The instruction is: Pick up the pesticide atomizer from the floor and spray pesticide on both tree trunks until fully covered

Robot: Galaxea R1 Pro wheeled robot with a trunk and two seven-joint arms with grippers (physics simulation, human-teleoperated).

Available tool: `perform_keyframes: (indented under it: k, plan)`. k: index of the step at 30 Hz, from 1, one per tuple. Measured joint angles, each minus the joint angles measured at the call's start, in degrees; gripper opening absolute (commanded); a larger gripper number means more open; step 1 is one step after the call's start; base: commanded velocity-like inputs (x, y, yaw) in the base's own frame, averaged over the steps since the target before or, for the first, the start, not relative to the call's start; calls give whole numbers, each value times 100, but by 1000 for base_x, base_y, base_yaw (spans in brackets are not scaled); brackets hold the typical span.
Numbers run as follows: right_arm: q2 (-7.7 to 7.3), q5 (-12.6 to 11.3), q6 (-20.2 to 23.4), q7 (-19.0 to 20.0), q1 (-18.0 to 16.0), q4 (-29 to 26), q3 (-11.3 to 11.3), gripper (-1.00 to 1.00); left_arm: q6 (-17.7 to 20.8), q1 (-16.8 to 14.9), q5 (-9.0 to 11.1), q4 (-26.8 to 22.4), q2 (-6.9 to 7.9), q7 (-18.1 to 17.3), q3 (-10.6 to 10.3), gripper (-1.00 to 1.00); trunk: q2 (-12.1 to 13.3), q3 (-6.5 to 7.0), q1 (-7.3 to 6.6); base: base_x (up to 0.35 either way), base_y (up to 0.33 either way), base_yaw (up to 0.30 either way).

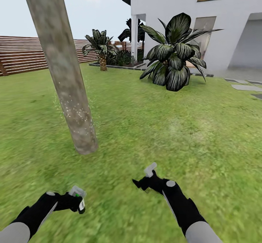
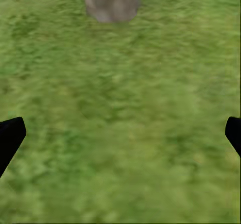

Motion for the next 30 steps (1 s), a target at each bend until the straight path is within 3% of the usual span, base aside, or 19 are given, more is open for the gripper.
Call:
perform_keyframes:
  k: [3, 5, 7, 13, 17, 18, 21, 22, 27, 28, 30]
  plan:
    - [159, 0, 1117, 995, -251, -349, 40, 100, -733, 63, -858, 2, 103, -954, 0, -100, 0, 0, 0, 0, 0, 0]
    - [175, 5, 1317, 1589, -299, -449, 39, 100, -1120, 72, -1426, -7, 93, -1662, 3, -100, 0, 0, 0, 0, 0, 0]
    - [174, 8, 1361, 1759, -309, -508, 56, 100, -1439, 73, -1821, -24, 77, -2089, 20, -100, 0, 0, 0, 0, 0, 0]
    - [173, 37, 1376, 1802, -312, -516, 112, 100, -1621, 73, -1976, -29, 76, -2235, 10, -100, 0, 0, 0, 0, 0, 0]
    - [166, 96, 1378, 1814, -312, -522, 135, 100, -2029, 74, -1978, -43, 77, -2252, -6, -100, 0, 0, 0, 0, 0, 0]
    - [160, 194, 1376, 1872, -312, -522, 246, 100, -2075, 74, -2012, -53, 74, -2255, -14, -100, 0, 0, 0, 0, 0, 0]
    - [157, 588, 1370, 2192, -312, -523, 1129, 100, -2109, 74, -2290, -88, 22, -2258, -110, -100, 0, -1, 0, 0, 0, 0]
    - [157, 647, 1368, 2231, -312, -527, 1302, 100, -2113, 74, -2354, -99, -13, -2258, -202, -100, 0, -1, 0, 0, 0, 0]
    - [156, 708, 1366, 2280, -312, -526, 1496, 100, -2119, 66, -2426, -124, -65, -2258, -355, -100, 0, 0, 0, 0, 0, 0]
    - [156, 712, 1363, 2281, -312, -527, 1499, -100, -2121, 65, -2426, -127, -65, -2258, -358, -100, 0, 0, 0, 0, 0, 0]
    - [156, 719, 1356, 2282, -312, -530, 1500, -100, -2124, 65, -2427, -129, -70, -2259, -361, -100, 0, 0, 0, 0, 0, 0]
